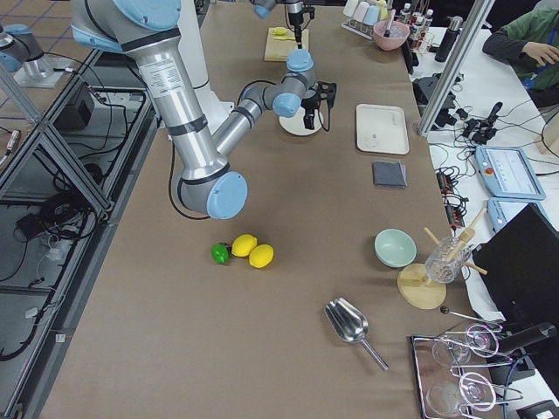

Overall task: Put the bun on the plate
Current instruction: 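Lift the bun and carry it toward the white plate with the left gripper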

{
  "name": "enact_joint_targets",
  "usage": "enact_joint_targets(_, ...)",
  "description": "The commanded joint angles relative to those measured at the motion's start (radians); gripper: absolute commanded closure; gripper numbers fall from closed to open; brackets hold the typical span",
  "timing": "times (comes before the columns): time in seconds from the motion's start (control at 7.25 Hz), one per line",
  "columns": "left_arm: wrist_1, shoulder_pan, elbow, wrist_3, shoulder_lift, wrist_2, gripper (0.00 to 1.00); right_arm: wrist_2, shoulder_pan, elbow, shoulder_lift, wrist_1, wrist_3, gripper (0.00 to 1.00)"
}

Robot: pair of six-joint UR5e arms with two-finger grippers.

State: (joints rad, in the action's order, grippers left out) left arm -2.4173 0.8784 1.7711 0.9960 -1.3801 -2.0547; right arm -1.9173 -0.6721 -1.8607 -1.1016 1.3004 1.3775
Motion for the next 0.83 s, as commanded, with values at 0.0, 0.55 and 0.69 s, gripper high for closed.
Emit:
enact_joint_targets(0.0,0.015,0.017,0.002,0.0,-0.023,-0.013,0.84,0.001,-0.001,0.0,-0.001,0.0,0.0,0.0)
enact_joint_targets(0.55,0.401,0.024,0.039,0.012,-0.348,0.002,0.76,0.006,0.002,-0.001,-0.009,-0.001,0.005,0.0)
enact_joint_targets(0.69,0.496,0.01,0.041,0.026,-0.437,0.055,0.76,0.006,0.002,-0.002,-0.014,-0.001,0.005,0.0)
